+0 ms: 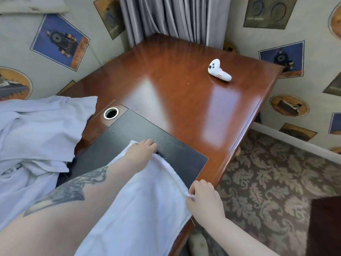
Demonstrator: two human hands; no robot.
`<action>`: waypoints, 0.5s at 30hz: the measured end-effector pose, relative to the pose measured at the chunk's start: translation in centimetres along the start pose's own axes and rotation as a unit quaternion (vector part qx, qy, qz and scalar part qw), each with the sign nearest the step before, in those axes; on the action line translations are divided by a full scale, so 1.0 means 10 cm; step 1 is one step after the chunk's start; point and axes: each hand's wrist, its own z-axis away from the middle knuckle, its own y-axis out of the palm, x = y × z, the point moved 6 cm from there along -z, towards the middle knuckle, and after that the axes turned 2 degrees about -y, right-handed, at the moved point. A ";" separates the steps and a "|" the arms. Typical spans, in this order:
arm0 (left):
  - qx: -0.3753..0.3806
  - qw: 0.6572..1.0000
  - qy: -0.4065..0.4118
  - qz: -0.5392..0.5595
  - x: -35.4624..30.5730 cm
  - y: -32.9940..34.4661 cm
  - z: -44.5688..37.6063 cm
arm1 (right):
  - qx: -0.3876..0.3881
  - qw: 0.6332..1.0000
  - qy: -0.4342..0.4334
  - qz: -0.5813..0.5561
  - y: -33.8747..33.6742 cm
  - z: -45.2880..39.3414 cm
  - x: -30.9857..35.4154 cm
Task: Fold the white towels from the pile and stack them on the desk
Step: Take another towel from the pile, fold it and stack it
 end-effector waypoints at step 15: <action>-0.060 0.966 -0.154 0.201 1.14 0.18 1.91 | 0.010 0.979 -0.169 -0.111 0.54 1.03 1.36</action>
